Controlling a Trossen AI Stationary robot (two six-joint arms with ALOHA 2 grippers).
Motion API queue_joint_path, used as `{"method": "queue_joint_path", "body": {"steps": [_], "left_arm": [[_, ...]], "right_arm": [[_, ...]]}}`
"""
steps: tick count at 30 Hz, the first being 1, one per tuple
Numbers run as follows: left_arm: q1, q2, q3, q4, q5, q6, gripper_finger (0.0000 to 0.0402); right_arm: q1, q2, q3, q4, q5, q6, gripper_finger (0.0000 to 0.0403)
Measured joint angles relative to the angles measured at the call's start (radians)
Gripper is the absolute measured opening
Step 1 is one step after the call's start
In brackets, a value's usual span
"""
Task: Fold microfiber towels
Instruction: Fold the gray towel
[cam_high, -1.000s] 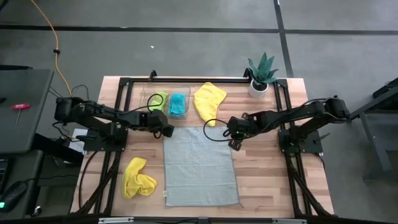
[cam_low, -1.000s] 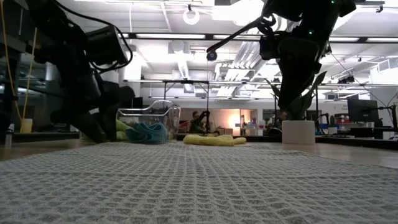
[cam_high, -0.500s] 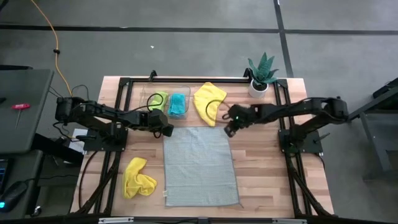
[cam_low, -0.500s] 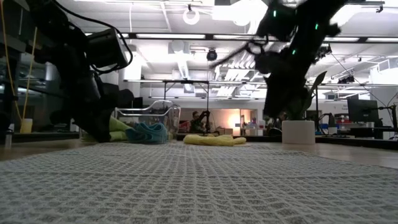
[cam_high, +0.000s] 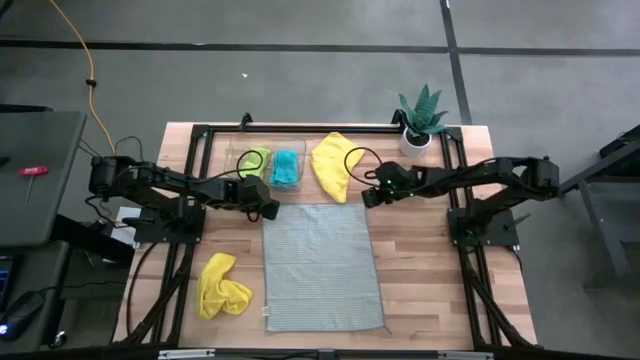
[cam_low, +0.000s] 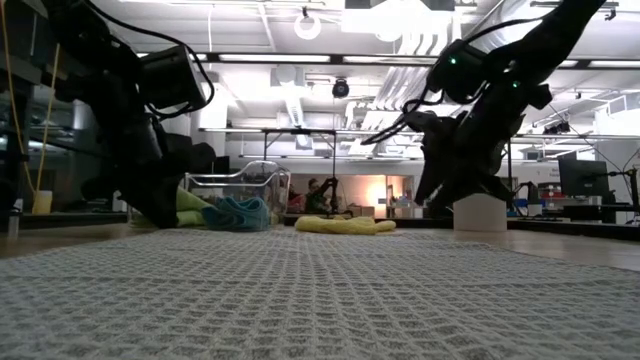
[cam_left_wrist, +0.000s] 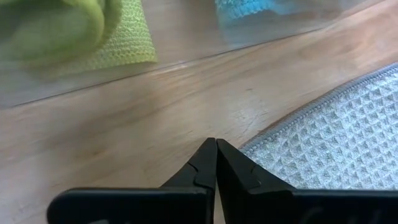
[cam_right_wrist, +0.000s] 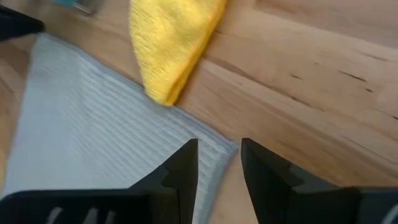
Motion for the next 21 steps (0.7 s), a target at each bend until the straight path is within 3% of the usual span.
{"method": "queue_joint_path", "body": {"steps": [21], "left_arm": [[-0.001,0.000,-0.001,0.006,-0.003,-0.003,0.0000]], "right_arm": [[0.073,0.203,0.005,0.152,0.055,0.107,0.0113]]}}
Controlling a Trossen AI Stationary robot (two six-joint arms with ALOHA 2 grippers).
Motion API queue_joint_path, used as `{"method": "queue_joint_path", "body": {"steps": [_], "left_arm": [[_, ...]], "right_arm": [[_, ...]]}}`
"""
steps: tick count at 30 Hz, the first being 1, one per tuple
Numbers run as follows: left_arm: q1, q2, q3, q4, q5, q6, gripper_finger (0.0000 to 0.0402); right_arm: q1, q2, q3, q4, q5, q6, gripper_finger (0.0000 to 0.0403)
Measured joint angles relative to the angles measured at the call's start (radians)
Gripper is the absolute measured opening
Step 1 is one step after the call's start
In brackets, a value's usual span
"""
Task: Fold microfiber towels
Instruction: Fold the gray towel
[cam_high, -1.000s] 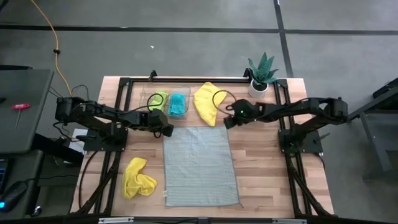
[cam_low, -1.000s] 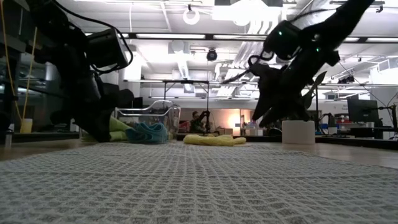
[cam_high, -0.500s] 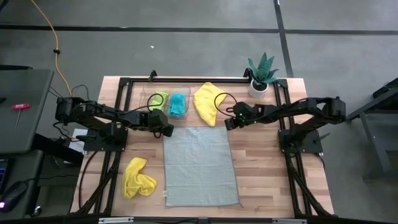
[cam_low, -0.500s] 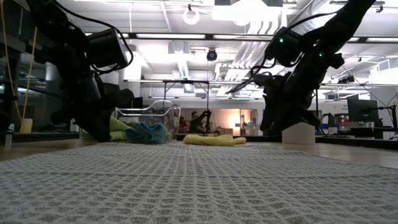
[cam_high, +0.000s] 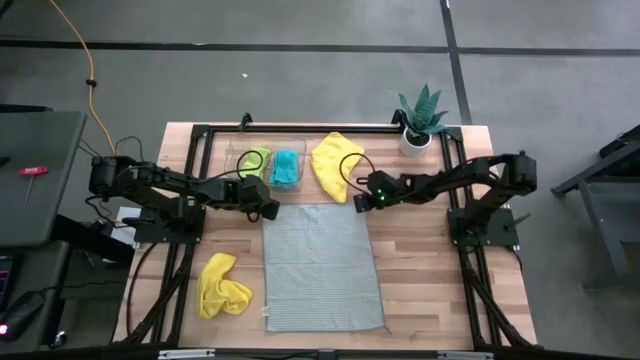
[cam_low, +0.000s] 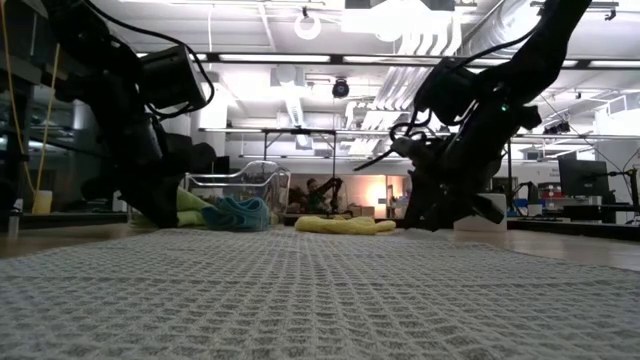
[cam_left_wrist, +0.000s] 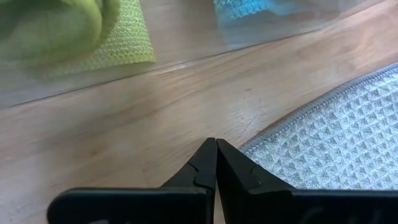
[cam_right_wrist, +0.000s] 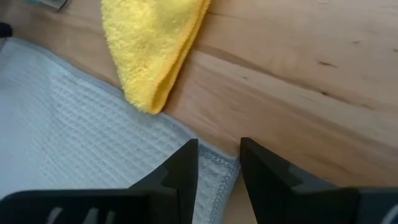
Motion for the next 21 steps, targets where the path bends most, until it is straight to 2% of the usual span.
{"method": "queue_joint_path", "body": {"steps": [8,12,16,21], "left_arm": [[0.000,0.000,0.000,0.000,-0.001,0.000,0.0000],[0.000,0.000,0.000,0.000,-0.002,0.003,0.0000],[0.000,-0.004,0.000,0.001,-0.010,0.040,0.0000],[0.001,-0.080,-0.003,-0.003,-0.025,0.109,0.0000]], "right_arm": [[0.032,0.002,0.000,-0.017,0.013,0.024,0.0093],[0.031,0.003,-0.002,-0.023,0.023,0.030,0.0063],[0.032,-0.010,-0.005,-0.007,0.044,0.035,0.0011],[0.018,-0.077,-0.009,-0.019,0.048,0.022,0.0004]]}}
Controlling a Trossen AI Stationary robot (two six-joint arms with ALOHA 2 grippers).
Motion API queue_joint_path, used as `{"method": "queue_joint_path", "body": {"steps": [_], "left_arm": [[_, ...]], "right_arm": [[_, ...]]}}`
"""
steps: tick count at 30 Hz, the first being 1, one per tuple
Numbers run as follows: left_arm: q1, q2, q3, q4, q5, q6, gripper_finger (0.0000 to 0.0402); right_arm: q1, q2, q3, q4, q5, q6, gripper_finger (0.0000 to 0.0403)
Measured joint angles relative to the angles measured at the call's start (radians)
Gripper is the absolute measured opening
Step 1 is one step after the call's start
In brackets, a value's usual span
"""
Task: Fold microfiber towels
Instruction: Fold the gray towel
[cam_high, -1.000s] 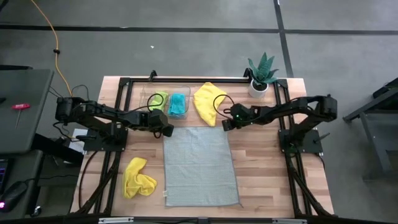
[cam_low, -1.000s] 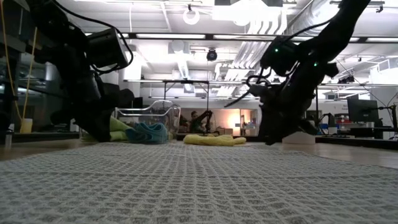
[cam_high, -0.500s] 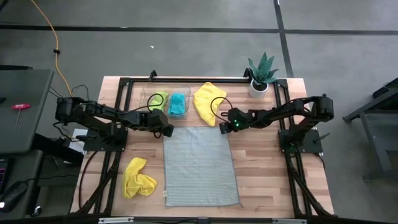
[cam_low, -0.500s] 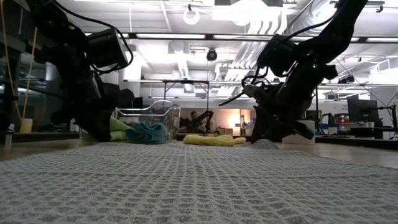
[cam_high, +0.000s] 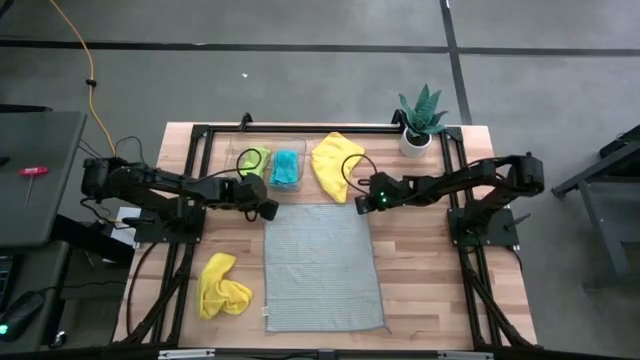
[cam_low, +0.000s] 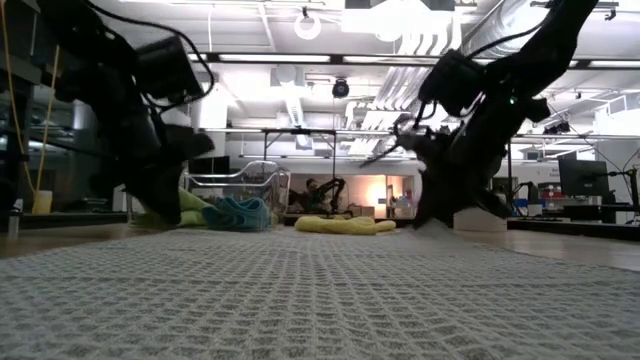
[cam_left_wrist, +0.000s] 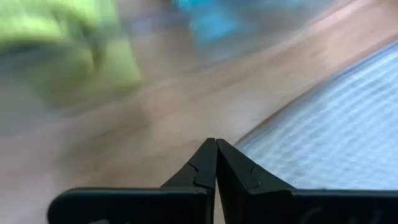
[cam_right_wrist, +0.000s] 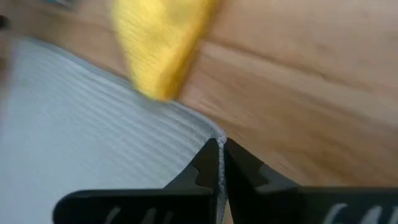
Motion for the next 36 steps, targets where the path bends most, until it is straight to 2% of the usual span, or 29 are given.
{"method": "queue_joint_path", "body": {"steps": [6,13,16,25,29,33,36], "left_arm": [[0.002,-0.103,0.001,-0.010,-0.017,0.041,0.0000],[0.007,-0.083,0.002,-0.007,0.000,0.030,0.0015],[-0.003,-0.040,0.002,-0.006,0.000,0.001,0.0042],[-0.040,0.076,0.003,0.038,-0.011,-0.095,0.0156],[-0.040,0.103,0.006,0.075,-0.014,-0.104,0.0186],[-0.040,0.115,0.007,0.078,-0.014,-0.122,0.0190],[-0.040,0.117,0.007,0.072,-0.015,-0.123,0.0164]], "right_arm": [[-0.020,-0.079,0.001,-0.010,0.015,-0.022,0.0002],[-0.026,-0.079,0.003,-0.010,-0.001,-0.021,0.0001],[-0.020,-0.079,0.003,-0.005,-0.006,-0.021,0.0001],[-0.016,-0.079,0.003,-0.003,-0.016,-0.017,0.0000],[-0.016,-0.079,0.004,-0.003,-0.024,-0.017,0.0000],[-0.017,-0.079,0.004,-0.002,-0.025,-0.017,0.0000],[-0.017,-0.079,0.004,-0.002,-0.025,-0.018,0.0000]]}}
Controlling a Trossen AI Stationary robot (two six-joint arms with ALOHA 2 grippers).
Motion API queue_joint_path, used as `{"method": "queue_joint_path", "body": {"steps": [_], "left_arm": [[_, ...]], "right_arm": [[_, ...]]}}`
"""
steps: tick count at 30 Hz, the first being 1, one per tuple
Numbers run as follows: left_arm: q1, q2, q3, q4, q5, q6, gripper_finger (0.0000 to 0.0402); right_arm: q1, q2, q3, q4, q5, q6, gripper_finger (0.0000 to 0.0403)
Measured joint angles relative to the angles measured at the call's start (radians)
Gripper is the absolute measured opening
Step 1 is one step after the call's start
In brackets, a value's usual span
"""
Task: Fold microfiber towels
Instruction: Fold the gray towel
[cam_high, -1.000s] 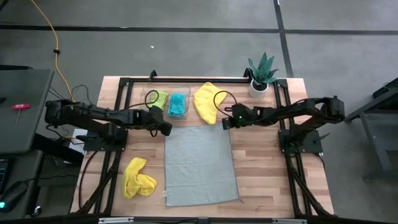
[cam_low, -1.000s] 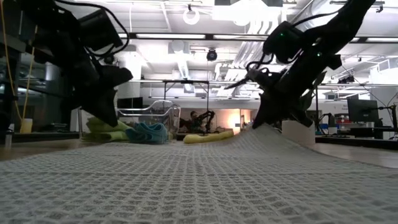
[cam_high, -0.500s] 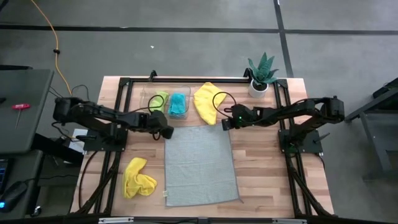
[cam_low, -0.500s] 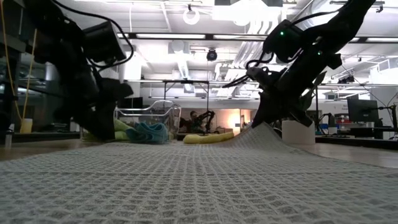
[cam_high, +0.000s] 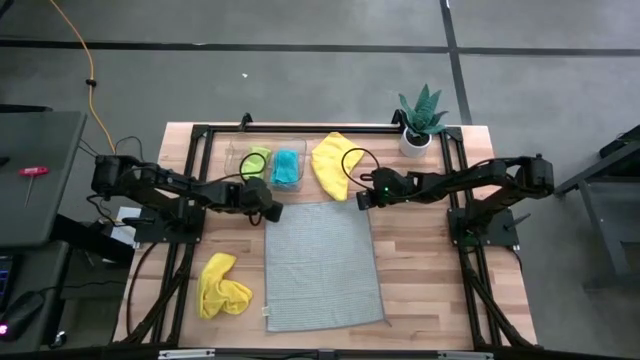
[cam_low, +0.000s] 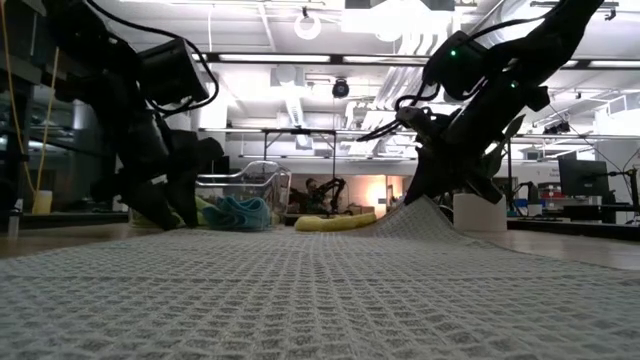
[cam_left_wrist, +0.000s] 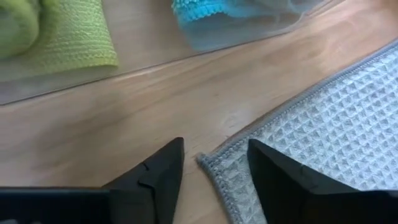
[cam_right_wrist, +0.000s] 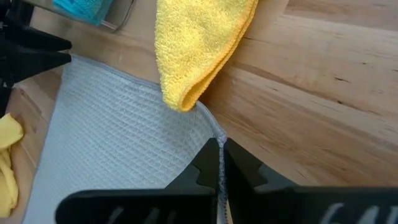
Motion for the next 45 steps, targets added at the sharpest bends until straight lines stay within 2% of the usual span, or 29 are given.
{"method": "queue_joint_path", "body": {"steps": [7,10,15,23,26,31,35,39,45], "left_arm": [[-0.014,0.002,-0.003,-0.007,-0.003,-0.002,0.0030],[-0.038,0.003,-0.003,0.000,-0.021,-0.003,0.0009],[-0.048,0.004,-0.003,0.006,-0.047,0.001,0.0066],[-0.048,-0.016,-0.005,-0.010,-0.061,0.098,0.0176],[-0.066,-0.015,-0.005,-0.016,-0.090,0.097,0.0195],[-0.102,0.035,-0.003,-0.003,-0.145,0.079,0.0193],[-0.124,0.073,-0.001,0.017,-0.188,0.078,0.0170],[-0.151,0.080,-0.003,0.038,-0.222,0.077,0.0129],[-0.156,0.073,-0.002,0.024,-0.215,0.106,0.0014]], "right_arm": [[0.000,0.000,0.000,0.000,0.000,-0.005,0.0000],[0.000,0.000,0.000,0.000,0.000,-0.006,0.0000],[0.000,0.000,0.000,0.000,0.000,-0.006,0.0000],[0.000,0.000,0.000,0.000,0.000,-0.004,0.0000],[0.000,0.000,0.000,0.000,0.000,-0.004,0.0000],[0.000,0.000,0.000,0.000,0.000,-0.003,0.0000],[0.000,-0.001,0.000,-0.001,0.000,-0.003,0.0000],[0.000,-0.001,0.000,-0.004,-0.003,-0.003,0.0000],[0.000,-0.001,0.000,-0.007,-0.003,-0.003,0.0000]]}}
